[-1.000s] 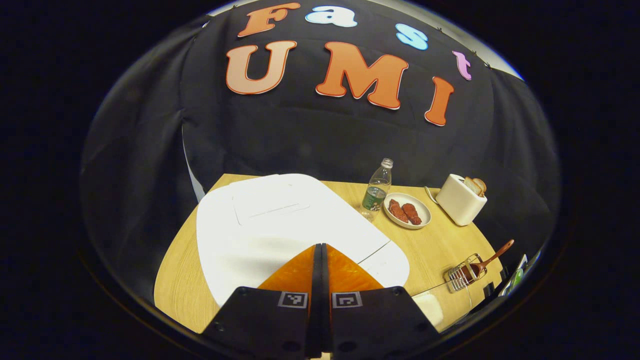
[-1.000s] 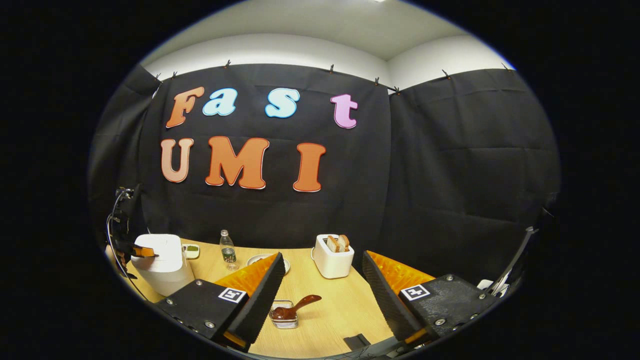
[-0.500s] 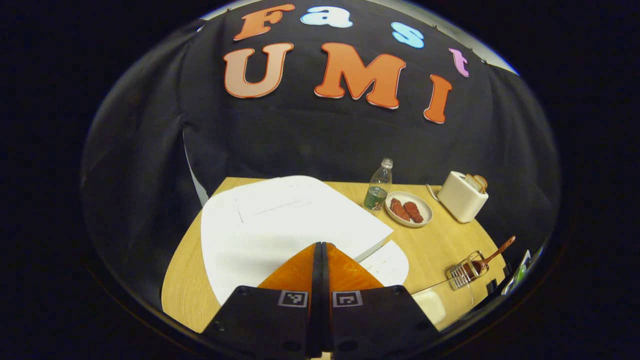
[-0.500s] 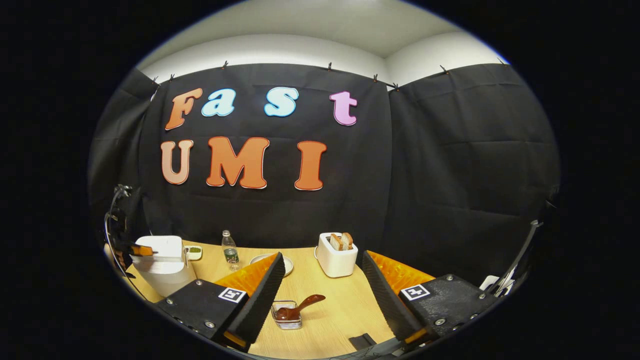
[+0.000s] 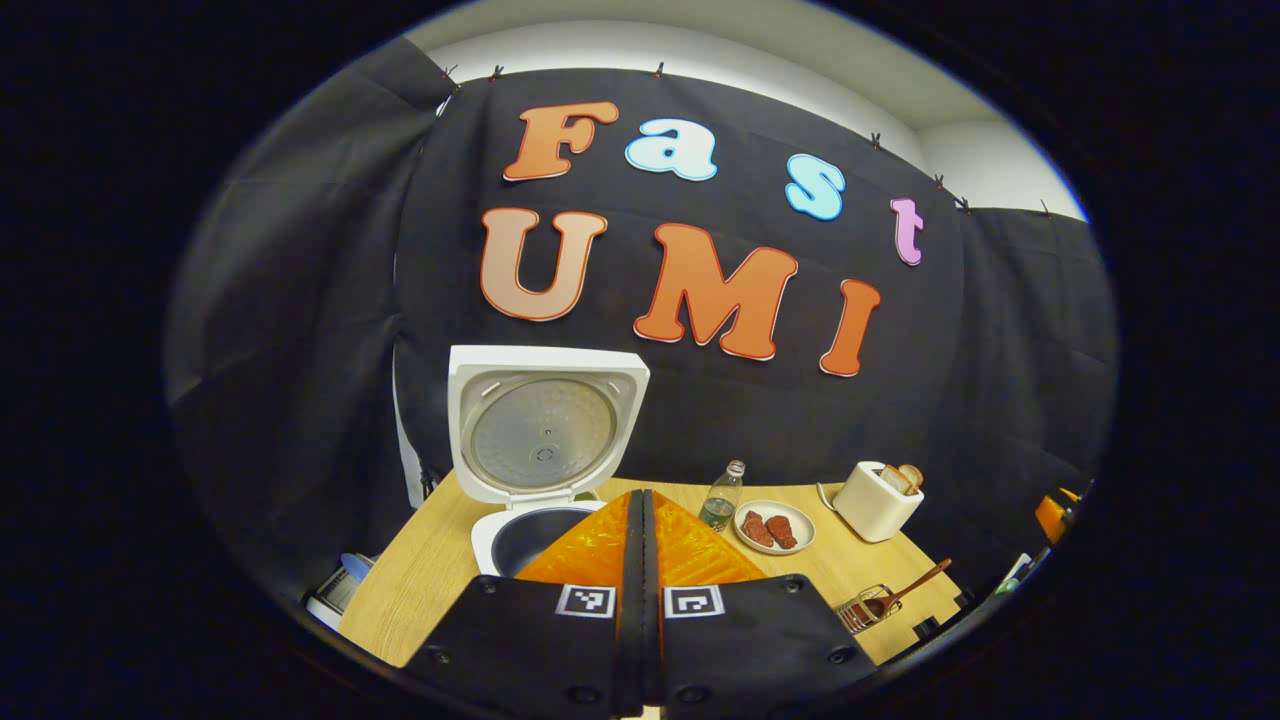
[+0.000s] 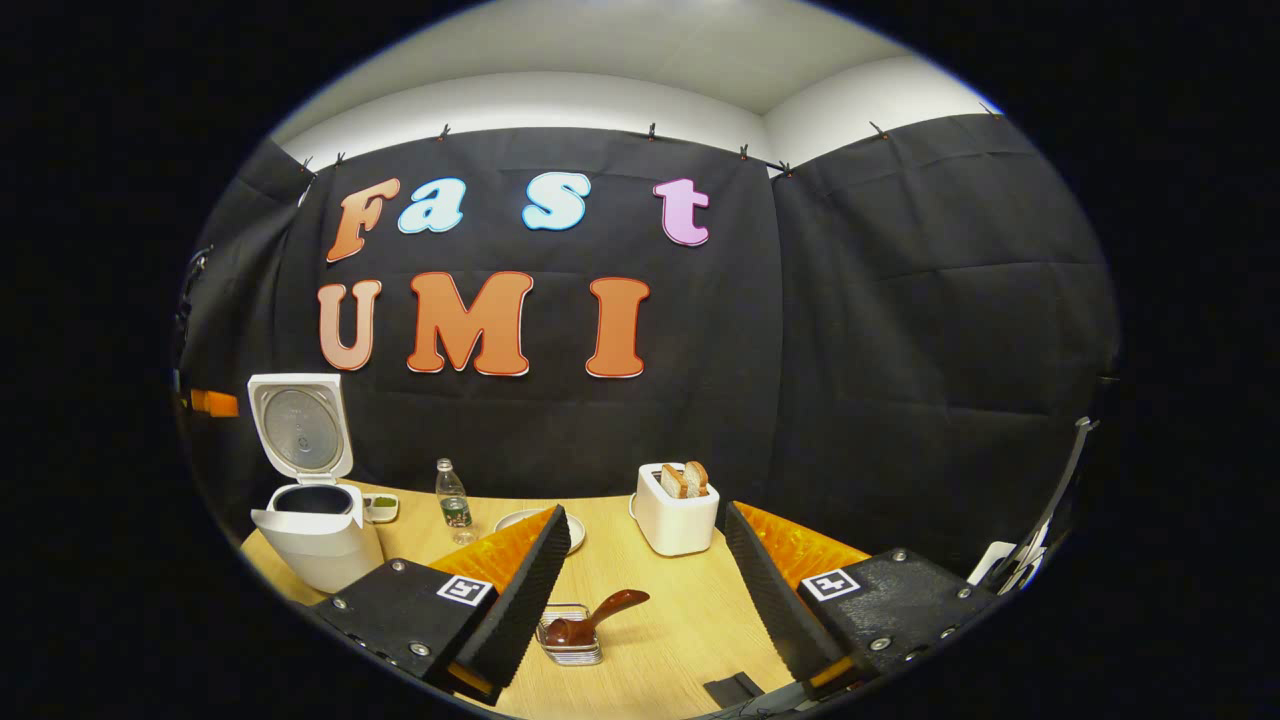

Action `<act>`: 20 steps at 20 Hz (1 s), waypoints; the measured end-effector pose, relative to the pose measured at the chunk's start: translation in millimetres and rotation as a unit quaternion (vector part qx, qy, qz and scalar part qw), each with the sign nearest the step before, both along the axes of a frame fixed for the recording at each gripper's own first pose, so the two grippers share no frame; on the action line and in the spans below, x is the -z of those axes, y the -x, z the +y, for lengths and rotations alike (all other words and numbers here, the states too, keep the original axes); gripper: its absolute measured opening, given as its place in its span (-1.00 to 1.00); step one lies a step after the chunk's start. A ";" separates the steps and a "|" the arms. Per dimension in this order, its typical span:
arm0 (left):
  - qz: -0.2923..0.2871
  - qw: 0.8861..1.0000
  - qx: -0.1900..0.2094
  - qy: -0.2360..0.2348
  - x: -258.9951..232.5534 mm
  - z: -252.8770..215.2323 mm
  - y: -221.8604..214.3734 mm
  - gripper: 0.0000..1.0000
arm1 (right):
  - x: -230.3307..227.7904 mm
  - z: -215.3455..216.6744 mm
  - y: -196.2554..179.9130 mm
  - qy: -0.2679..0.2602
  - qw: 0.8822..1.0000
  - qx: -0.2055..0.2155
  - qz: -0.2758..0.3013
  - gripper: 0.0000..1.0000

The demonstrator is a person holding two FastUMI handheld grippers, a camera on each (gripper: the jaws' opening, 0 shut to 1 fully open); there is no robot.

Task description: Close the left gripper, press the button to open the rice cooker; take a wooden spoon from the chopstick holder with the right hand, scoop a spoonful of rice and pour it into the rice cooker, then put the wooden spoon back into the chopstick holder.

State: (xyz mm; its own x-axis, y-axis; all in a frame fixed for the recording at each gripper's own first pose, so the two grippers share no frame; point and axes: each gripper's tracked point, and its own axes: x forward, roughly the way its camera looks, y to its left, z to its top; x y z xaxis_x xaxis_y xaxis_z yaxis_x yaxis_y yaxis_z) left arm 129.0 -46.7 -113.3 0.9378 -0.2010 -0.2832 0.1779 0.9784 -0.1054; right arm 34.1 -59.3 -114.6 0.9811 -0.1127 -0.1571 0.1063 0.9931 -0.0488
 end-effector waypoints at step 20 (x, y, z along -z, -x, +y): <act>-0.087 0.986 -0.138 -0.033 -74.3 100.4 80.6 -0.90 | 198.5 21.3 -73.2 -0.160 0.972 -0.034 0.168 0.87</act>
State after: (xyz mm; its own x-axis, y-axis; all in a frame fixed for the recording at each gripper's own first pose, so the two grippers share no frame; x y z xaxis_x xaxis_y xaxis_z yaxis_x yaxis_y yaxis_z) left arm 48.4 53.7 -39.0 0.9897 0.0830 -0.1164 -0.0871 0.9957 -0.0310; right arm 107.3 -38.0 -313.1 0.8715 0.0578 -0.4870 0.0718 0.9673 0.2433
